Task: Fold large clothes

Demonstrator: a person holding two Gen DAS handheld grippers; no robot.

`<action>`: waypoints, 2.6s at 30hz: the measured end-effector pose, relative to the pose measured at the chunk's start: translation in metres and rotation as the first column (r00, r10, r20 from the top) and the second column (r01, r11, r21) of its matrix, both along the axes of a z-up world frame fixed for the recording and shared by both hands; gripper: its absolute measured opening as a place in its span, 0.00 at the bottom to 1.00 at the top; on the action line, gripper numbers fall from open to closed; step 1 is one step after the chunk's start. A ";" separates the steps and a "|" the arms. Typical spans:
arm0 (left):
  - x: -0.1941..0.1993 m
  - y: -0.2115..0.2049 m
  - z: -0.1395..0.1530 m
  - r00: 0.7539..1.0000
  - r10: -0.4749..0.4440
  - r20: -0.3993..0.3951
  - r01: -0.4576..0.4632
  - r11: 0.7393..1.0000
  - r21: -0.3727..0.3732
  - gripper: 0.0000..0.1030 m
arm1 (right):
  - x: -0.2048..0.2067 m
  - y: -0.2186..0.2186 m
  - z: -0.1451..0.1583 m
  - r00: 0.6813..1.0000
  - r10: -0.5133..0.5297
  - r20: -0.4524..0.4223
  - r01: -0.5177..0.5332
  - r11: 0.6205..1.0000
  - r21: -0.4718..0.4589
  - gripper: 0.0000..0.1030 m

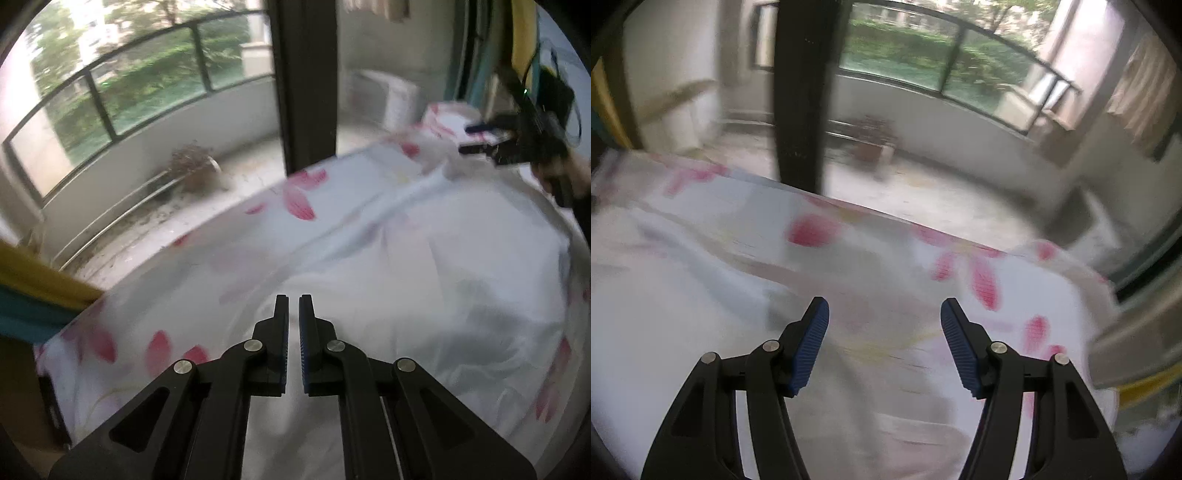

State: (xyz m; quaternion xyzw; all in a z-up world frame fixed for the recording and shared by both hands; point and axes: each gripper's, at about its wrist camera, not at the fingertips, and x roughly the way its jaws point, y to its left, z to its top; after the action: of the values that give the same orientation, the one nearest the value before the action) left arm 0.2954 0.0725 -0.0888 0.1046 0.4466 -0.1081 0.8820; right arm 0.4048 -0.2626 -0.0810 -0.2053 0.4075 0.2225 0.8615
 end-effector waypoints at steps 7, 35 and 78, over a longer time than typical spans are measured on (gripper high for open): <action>0.028 0.008 -0.027 0.997 0.050 -0.061 -0.045 0.995 0.086 0.06 | -0.015 0.054 -0.023 0.979 0.199 -0.041 -0.203 0.969 -0.139 0.62; -0.116 0.050 0.004 0.980 0.195 0.036 -0.194 0.981 -0.025 0.06 | -0.068 -0.114 0.021 0.979 -0.192 0.062 0.193 0.981 -0.006 0.62; -0.067 0.124 -0.030 0.895 0.445 0.020 -0.445 0.895 0.006 0.39 | -0.044 -0.146 -0.023 0.942 -0.334 0.028 0.333 0.943 0.015 0.01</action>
State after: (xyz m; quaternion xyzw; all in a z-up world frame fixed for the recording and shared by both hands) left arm 0.2284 0.1963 -0.1189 0.0052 0.4511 0.0997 0.8869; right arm 0.3613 -0.4086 -0.1036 -0.1324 0.4223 0.0725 0.8938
